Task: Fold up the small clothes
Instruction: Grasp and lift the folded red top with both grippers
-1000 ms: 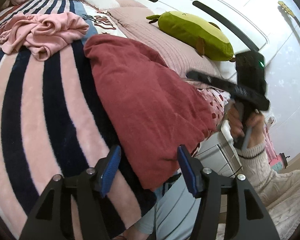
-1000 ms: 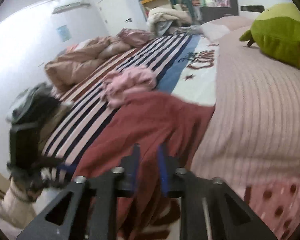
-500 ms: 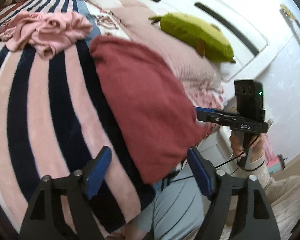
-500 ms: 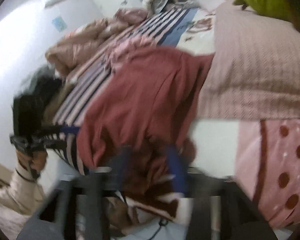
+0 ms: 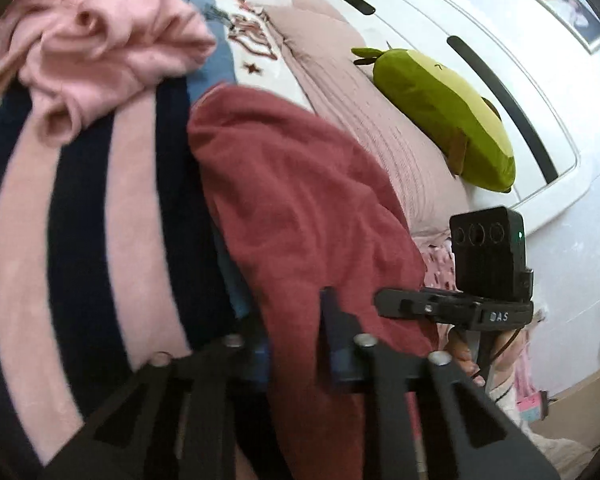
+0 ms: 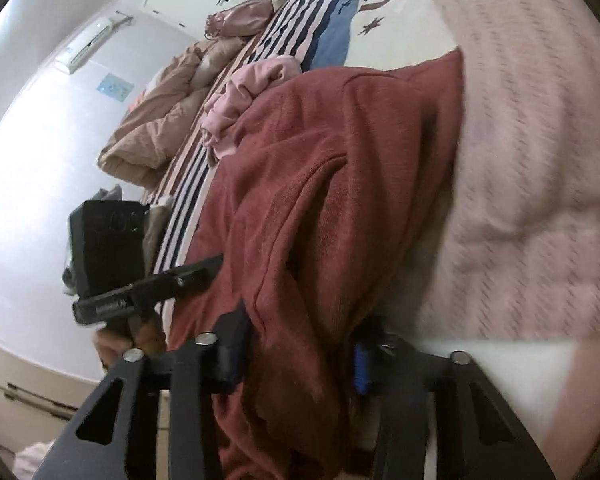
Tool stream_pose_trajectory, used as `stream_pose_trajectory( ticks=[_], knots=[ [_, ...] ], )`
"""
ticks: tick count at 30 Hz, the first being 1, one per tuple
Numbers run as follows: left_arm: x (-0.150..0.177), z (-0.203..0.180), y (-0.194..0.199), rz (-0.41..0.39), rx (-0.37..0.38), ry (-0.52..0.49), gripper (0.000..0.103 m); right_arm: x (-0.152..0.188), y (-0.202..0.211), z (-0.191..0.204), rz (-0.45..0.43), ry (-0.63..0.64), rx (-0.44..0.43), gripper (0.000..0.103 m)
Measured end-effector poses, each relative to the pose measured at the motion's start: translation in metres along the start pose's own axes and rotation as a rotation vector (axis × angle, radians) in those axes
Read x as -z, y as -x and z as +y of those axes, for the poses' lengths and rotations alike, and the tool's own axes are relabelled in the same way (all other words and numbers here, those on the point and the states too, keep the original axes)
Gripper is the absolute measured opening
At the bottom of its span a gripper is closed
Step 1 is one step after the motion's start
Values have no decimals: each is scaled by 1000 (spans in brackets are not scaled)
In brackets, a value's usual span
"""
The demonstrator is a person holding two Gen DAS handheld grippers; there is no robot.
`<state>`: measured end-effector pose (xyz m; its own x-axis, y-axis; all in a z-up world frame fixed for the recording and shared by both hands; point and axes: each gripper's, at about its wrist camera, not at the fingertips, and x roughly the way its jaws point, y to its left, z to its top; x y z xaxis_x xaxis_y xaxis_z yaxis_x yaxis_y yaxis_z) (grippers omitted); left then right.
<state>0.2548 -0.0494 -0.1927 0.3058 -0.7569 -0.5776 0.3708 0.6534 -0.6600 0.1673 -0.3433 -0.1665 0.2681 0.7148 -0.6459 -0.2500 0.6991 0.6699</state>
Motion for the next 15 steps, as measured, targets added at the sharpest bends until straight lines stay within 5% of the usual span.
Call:
stream_pose_trajectory(
  ticks=[7,15],
  knots=[
    [-15,-34,74,-122,-16,-107,12,-11,24,48,-104,61,-116,20],
    [-29,-87,209,-298,-164,-252,12,-33,41,182,-205,311,-187,20]
  ],
)
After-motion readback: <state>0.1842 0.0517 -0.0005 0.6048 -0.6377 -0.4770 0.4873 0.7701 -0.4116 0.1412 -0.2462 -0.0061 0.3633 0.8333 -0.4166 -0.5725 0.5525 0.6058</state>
